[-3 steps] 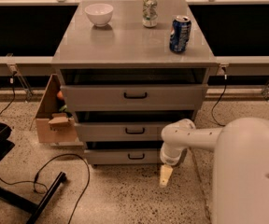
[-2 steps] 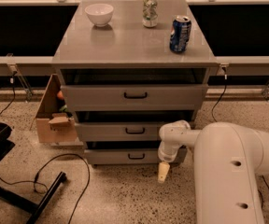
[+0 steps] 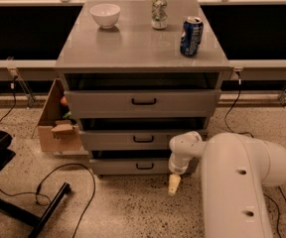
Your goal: Open bottom drawer
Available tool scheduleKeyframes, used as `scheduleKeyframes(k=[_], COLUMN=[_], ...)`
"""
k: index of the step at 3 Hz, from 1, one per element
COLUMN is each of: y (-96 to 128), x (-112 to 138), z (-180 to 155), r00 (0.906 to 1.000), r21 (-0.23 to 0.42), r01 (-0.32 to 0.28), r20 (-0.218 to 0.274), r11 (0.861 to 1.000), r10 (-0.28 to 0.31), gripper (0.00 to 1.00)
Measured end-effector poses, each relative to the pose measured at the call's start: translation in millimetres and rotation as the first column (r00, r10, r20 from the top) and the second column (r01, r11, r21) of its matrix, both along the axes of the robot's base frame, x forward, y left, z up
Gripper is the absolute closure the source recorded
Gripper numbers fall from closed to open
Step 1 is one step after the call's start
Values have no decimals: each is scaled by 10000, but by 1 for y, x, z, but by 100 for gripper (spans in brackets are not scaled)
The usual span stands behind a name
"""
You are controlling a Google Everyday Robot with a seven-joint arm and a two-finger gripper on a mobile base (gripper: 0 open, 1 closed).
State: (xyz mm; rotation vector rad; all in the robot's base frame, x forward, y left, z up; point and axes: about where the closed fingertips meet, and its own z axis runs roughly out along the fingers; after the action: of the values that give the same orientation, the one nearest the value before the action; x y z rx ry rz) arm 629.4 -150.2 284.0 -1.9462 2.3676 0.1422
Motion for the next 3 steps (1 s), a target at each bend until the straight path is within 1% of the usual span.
scheduleKeyframes(k=[1, 2, 3], y=[-14, -21, -34], x=[17, 33, 67], z=[-51, -75, -79], r00=[9986, 9946, 9827], r21=[-146, -131, -599], r01=[119, 108, -188], r20=[522, 1034, 1831], r11=[9998, 9999, 9980], r10=[-111, -94, 295], gripper=[0, 0, 0])
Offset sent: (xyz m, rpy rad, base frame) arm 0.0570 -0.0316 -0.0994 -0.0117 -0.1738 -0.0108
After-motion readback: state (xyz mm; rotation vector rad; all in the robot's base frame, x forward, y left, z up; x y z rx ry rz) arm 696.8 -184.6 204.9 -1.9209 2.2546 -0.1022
